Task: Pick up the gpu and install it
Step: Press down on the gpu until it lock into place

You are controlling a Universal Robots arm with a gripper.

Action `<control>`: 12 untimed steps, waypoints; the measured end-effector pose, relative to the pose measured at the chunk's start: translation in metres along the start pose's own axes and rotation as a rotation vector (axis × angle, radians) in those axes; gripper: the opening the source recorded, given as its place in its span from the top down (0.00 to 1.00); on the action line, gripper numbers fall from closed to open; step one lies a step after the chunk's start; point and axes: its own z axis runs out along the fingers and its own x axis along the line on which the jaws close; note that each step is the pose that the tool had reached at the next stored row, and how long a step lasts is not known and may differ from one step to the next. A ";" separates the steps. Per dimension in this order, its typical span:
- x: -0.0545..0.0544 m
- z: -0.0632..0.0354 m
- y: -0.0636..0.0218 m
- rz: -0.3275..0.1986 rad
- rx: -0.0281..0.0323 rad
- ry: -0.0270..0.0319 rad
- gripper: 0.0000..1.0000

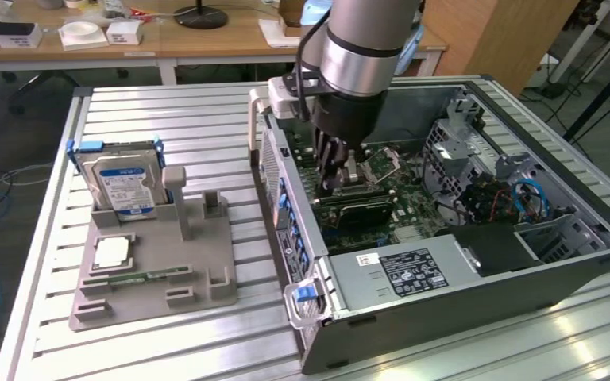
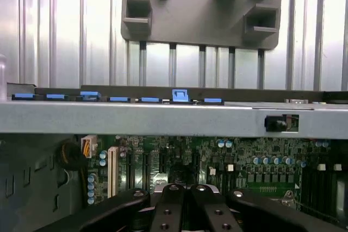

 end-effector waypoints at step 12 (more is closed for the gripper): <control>0.000 -0.0005 0.0021 0.000 -0.0225 -0.0099 0.89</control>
